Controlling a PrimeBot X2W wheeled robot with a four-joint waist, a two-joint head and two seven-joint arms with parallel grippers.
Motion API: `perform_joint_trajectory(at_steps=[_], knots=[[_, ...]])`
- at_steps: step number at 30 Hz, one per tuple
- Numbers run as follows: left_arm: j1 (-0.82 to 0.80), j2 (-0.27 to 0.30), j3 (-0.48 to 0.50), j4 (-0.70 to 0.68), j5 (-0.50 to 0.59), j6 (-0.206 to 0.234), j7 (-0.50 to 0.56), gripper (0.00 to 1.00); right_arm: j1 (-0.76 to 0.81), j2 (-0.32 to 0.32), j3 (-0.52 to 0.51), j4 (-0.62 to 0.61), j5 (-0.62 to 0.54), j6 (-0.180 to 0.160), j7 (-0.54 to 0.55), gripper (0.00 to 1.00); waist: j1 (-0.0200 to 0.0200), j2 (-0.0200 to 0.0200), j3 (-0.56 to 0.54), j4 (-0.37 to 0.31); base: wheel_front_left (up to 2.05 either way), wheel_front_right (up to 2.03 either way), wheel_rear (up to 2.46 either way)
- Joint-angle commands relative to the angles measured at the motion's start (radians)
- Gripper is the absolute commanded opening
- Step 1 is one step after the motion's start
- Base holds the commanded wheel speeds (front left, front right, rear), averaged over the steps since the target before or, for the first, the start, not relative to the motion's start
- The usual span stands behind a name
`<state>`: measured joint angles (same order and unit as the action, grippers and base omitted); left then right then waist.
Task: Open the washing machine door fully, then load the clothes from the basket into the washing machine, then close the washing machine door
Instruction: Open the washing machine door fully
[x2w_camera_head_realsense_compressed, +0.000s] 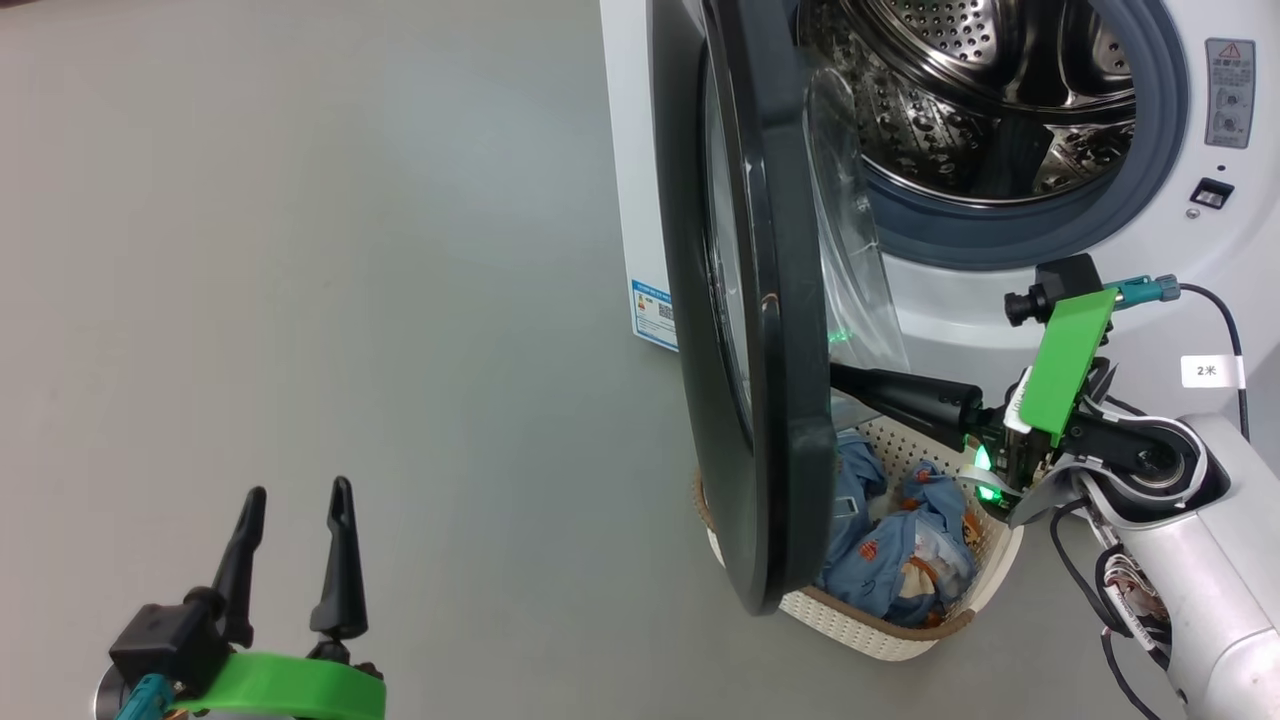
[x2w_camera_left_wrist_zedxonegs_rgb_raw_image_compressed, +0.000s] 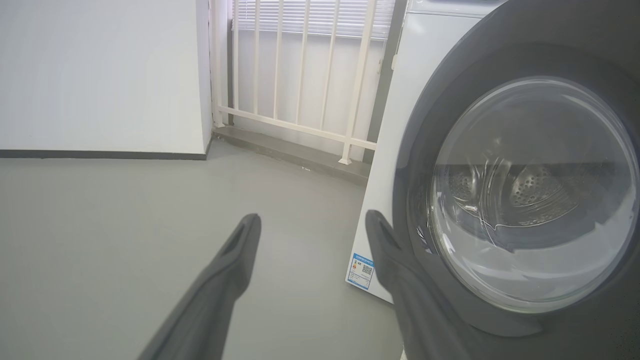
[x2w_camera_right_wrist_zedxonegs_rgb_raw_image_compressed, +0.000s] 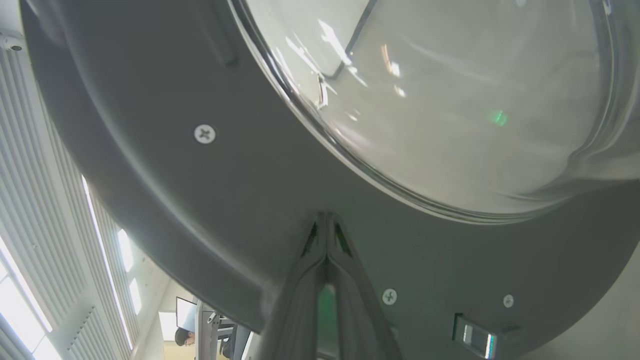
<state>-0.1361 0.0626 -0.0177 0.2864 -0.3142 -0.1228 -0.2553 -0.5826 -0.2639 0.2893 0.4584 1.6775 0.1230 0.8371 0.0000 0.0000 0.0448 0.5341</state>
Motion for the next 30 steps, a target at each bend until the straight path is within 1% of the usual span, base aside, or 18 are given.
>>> perform_joint_trajectory(at_steps=[1,10,17,18,19,23,24,25,30], knots=[[-0.012,0.021,0.034,-0.030,-0.001,0.005,-0.006,1.00,-0.009,0.013,0.006,-0.027,-0.008,0.008,0.013,0.00,0.0000,0.0000,-0.002,-0.001,0.00,0.00,0.00],[-0.015,0.024,0.023,-0.026,-0.003,0.008,-0.006,1.00,0.011,0.011,-0.029,-0.033,-0.028,0.008,0.007,0.00,0.0000,0.0000,-0.011,-0.009,0.00,0.00,0.00],[-0.011,0.028,0.025,-0.029,-0.008,0.013,-0.006,1.00,0.032,0.002,-0.053,-0.085,-0.045,0.008,0.001,0.00,0.0000,0.0000,-0.012,-0.041,0.00,0.00,0.00],[-0.011,0.028,0.025,-0.029,-0.009,0.013,-0.006,1.00,0.037,0.000,-0.058,-0.092,-0.049,0.008,-0.004,0.04,0.0000,0.0000,-0.013,-0.047,0.00,0.00,0.00],[-0.010,0.029,0.026,-0.030,-0.009,0.014,-0.006,1.00,0.041,0.000,-0.060,-0.099,-0.052,0.008,-0.007,0.16,0.0000,0.0000,-0.014,-0.055,0.00,0.00,0.00],[-0.007,0.033,0.027,-0.034,-0.011,0.015,-0.006,1.00,0.059,0.002,-0.073,-0.133,-0.057,0.008,-0.017,0.48,0.0000,0.0000,-0.015,-0.090,0.00,0.00,0.00],[-0.007,0.034,0.027,-0.035,-0.011,0.015,-0.006,1.00,0.064,0.002,-0.076,-0.141,-0.059,0.008,-0.020,0.84,0.0000,0.0000,-0.015,-0.099,0.00,0.00,0.00],[-0.007,0.035,0.027,-0.036,-0.011,0.015,-0.006,1.00,0.069,0.002,-0.078,-0.149,-0.061,0.008,-0.022,1.00,0.0000,0.0000,-0.014,-0.108,0.00,0.00,0.00],[-0.008,0.036,0.027,-0.041,-0.013,0.017,-0.006,1.00,0.092,0.001,-0.093,-0.204,-0.080,0.008,-0.047,1.00,0.0000,0.0000,-0.011,-0.157,0.00,0.00,0.00]])
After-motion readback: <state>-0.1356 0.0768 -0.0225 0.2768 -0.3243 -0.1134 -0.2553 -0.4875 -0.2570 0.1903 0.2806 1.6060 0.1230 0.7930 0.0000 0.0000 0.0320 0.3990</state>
